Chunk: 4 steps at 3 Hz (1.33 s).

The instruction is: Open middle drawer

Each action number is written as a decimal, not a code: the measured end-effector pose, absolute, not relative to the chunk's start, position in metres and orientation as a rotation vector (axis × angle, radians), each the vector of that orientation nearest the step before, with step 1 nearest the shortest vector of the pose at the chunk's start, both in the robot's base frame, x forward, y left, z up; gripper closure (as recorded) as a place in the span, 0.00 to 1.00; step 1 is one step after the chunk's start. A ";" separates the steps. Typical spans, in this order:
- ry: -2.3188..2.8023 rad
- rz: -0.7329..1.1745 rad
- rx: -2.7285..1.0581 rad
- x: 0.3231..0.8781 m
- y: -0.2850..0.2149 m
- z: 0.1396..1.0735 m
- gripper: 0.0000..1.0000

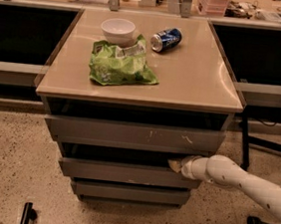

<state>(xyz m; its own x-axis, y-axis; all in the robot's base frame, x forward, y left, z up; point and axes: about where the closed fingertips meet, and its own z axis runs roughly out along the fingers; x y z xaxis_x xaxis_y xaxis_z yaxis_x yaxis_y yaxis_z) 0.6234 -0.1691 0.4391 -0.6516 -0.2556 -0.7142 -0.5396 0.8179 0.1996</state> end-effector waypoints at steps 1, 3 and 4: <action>2.412 0.532 -0.629 0.600 -0.175 0.429 1.00; 2.554 0.588 -0.656 0.557 -0.182 0.417 1.00; 2.578 0.623 -0.682 0.546 -0.178 0.414 1.00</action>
Offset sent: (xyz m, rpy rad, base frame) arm -0.1484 -0.0393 -0.0245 -0.1309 0.5323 0.1484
